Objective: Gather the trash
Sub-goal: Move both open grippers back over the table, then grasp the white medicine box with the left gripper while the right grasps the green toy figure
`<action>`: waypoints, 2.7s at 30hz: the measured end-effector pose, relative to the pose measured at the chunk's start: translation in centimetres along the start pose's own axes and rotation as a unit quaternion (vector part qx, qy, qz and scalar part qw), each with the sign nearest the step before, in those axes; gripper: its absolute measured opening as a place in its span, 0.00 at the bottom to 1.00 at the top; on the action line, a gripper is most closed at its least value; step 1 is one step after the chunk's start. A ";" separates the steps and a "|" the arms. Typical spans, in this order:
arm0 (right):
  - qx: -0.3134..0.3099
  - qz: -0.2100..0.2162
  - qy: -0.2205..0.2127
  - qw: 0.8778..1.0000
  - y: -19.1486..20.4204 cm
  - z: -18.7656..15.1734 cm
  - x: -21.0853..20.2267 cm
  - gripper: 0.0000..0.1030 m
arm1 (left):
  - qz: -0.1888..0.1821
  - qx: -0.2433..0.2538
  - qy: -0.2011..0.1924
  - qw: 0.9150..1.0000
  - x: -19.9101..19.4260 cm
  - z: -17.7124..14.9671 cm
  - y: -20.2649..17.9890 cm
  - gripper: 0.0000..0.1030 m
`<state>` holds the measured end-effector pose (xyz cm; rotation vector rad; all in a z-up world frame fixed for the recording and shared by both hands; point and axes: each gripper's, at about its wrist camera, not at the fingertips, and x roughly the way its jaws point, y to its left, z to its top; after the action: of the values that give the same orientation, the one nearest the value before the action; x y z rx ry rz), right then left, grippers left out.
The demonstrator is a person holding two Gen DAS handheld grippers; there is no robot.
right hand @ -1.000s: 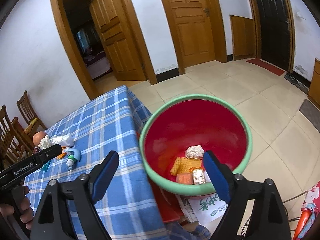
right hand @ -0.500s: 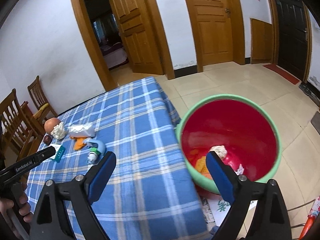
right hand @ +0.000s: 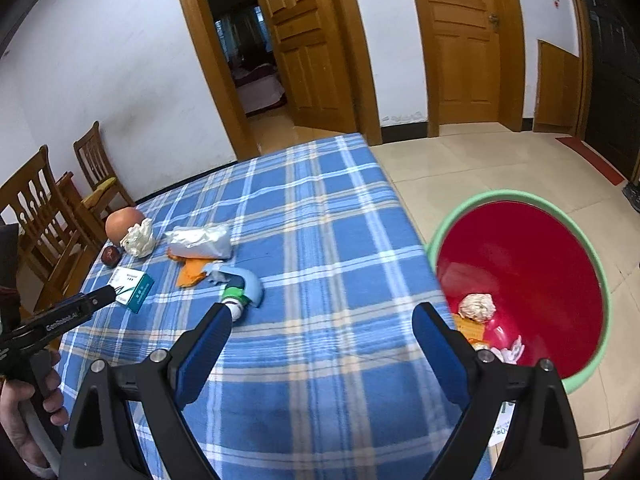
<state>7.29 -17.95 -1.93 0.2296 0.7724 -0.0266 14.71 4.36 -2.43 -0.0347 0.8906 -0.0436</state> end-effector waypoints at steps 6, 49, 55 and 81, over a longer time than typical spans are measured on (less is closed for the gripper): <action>-0.011 0.002 0.010 1.000 1.0 0.3 1.3 0.91 | -0.001 -0.020 0.016 1.000 2.0 0.5 0.2 0.74; -0.005 0.030 0.031 0.999 1.4 0.1 3.9 0.91 | 0.024 -0.079 0.028 0.996 3.8 0.0 1.5 0.54; -0.015 0.037 0.040 0.998 2.1 -0.1 4.5 0.85 | 0.001 -0.081 0.023 0.996 3.4 -0.3 2.0 0.53; -0.034 0.084 0.071 0.993 5.6 -0.6 7.1 0.24 | -0.061 -0.064 -0.003 0.996 -1.0 -2.5 0.7 0.53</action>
<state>12.58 -11.97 -6.18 0.2327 0.8922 0.1775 12.16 5.06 -3.23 -0.2095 0.8841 -0.1007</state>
